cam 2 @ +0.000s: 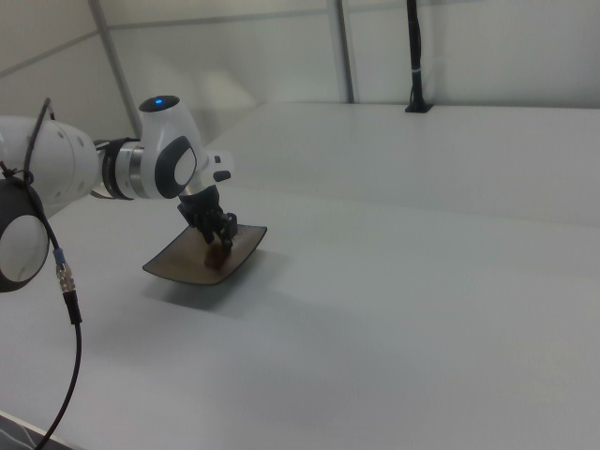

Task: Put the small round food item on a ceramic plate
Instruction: 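Lift the held food item and carry it over the square plate, then lower the food item onto the plate and open the gripper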

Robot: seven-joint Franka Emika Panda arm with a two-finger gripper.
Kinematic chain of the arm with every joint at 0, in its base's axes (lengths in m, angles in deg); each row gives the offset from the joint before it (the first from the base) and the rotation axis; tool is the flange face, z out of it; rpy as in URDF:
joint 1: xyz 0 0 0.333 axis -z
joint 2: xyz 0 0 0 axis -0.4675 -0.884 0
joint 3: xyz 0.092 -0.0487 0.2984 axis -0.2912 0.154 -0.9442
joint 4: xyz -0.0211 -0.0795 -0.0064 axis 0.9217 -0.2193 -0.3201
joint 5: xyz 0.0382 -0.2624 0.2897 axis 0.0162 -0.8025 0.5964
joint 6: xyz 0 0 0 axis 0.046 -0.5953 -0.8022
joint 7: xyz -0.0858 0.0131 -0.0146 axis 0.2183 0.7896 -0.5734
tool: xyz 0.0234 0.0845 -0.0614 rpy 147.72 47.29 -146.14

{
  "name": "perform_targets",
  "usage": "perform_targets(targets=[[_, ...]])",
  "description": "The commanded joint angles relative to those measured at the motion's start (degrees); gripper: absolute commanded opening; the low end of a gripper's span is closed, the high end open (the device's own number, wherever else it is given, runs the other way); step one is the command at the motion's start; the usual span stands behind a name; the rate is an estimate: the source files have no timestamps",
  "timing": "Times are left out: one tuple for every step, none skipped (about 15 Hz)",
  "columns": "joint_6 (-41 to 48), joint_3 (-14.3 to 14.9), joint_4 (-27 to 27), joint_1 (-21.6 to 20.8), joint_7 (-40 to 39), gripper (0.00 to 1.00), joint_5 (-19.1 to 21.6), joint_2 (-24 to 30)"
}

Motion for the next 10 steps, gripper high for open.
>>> perform_targets(targets=[[-0.4,-0.1,-1.5,-0.4,2.3,1.00,-3.1,-1.7],[-0.4,-0.1,-1.4,-0.5,2.3,1.00,-4.3,-1.7],[-0.4,-0.1,-1.2,-0.6,2.3,1.00,-5.6,-1.7],[-0.3,-0.1,-1.3,-0.6,2.3,1.00,-5.9,-1.7],[-0.2,-0.1,-1.5,-0.6,2.4,1.00,-5.9,-1.6],[0.3,-0.1,-1.5,-0.4,2.3,1.00,-5.9,-1.4],[0.8,-0.1,-1.5,-0.3,2.2,1.00,-5.6,-0.7],[2.3,-0.1,-1.5,-0.3,2.2,1.00,-5.5,0.0],[5.4,-0.1,-1.5,-0.3,2.0,1.00,-5.5,0.9],[8.7,-0.1,-1.5,-0.4,1.7,1.00,-5.4,1.6]])
